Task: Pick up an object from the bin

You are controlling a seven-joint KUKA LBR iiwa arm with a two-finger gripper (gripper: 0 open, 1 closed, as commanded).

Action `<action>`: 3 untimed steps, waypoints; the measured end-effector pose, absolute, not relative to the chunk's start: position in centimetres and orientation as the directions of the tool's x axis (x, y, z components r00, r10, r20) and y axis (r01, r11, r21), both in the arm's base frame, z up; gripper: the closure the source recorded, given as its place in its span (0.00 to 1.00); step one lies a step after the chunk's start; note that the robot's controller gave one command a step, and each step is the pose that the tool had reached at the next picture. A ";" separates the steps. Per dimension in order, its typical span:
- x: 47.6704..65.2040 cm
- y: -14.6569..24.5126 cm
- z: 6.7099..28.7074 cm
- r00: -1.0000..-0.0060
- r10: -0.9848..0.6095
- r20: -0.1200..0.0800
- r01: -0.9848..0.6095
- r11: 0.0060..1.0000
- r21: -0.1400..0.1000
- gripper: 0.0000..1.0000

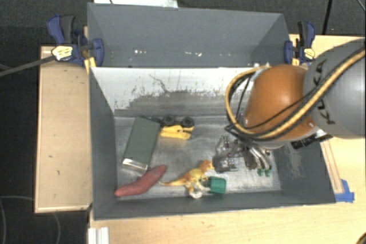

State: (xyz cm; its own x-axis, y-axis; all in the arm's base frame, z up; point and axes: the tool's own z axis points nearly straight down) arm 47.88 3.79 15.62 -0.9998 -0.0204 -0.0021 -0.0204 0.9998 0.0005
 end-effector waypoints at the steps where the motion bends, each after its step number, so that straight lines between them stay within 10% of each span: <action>1: 52.5 8.1 14.7 -1.000 -0.018 -0.003 -0.018 1.000 0.000 1.00; 2: 50.4 11.1 14.8 -1.000 -0.019 0.001 -0.019 1.000 0.001 0.00; 3: 50.5 11.1 14.8 -1.000 -0.017 -0.002 -0.017 1.000 0.001 0.00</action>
Offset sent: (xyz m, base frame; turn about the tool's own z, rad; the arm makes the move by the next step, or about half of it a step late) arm 0.0260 0.0728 -0.0084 0.0056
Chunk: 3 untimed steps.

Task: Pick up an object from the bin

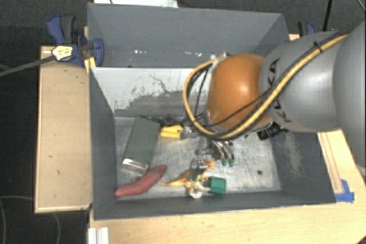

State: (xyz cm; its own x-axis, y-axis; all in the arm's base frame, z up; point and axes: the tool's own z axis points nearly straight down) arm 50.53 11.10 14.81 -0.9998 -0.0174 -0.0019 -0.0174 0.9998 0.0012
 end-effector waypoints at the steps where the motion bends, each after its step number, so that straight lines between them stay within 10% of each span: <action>1: 49.8 9.8 7.2 -1.000 -0.031 0.004 -0.031 1.000 0.002 1.00; 2: 49.8 9.8 7.2 -1.000 -0.030 0.004 -0.030 1.000 0.002 1.00; 3: 49.0 10.6 18.8 -0.999 -0.050 -0.001 -0.050 0.999 0.001 1.00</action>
Offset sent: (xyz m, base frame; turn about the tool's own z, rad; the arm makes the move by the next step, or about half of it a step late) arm 0.0000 0.0000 0.0000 0.0000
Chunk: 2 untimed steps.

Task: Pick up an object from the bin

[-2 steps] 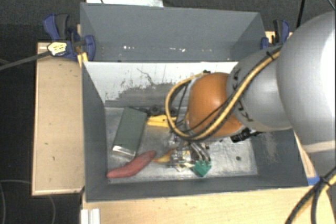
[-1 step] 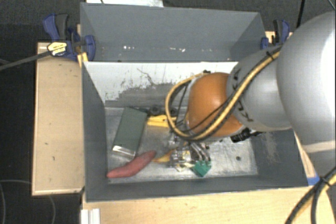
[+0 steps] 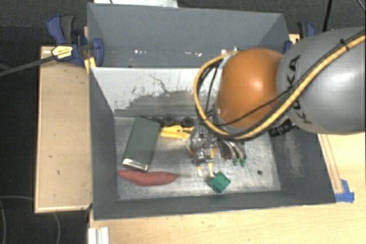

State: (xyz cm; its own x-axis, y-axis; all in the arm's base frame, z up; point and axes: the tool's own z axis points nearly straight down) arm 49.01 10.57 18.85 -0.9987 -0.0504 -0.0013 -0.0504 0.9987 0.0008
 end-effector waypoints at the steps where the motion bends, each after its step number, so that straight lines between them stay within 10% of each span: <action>1: 49.0 10.6 18.8 -0.999 -0.050 -0.001 -0.050 0.999 0.001 1.00; 2: 48.7 7.8 16.6 -0.995 -0.104 -0.003 -0.104 0.995 0.001 1.00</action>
Offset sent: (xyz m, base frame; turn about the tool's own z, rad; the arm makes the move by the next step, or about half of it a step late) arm -0.0062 -0.0514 -0.0396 -0.0919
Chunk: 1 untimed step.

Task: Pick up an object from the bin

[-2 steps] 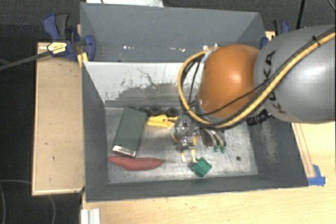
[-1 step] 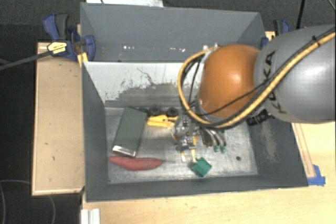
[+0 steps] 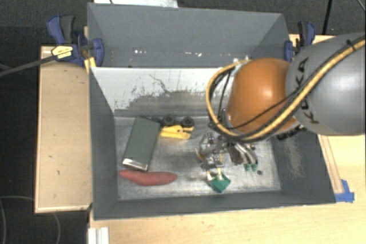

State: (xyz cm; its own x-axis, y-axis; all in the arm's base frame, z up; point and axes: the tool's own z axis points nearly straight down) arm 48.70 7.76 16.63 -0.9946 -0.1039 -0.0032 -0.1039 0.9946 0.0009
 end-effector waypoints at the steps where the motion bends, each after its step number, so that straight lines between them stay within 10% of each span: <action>1: 48.2 6.2 16.0 -0.997 -0.080 0.001 -0.080 0.997 -0.001 1.00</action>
Offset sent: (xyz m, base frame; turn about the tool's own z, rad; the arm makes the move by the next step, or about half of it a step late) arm -0.0027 0.0412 0.1229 -0.3286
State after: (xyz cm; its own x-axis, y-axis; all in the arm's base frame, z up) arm 48.23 6.23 16.01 -0.9968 -0.0799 0.0011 -0.0799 0.9968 -0.0005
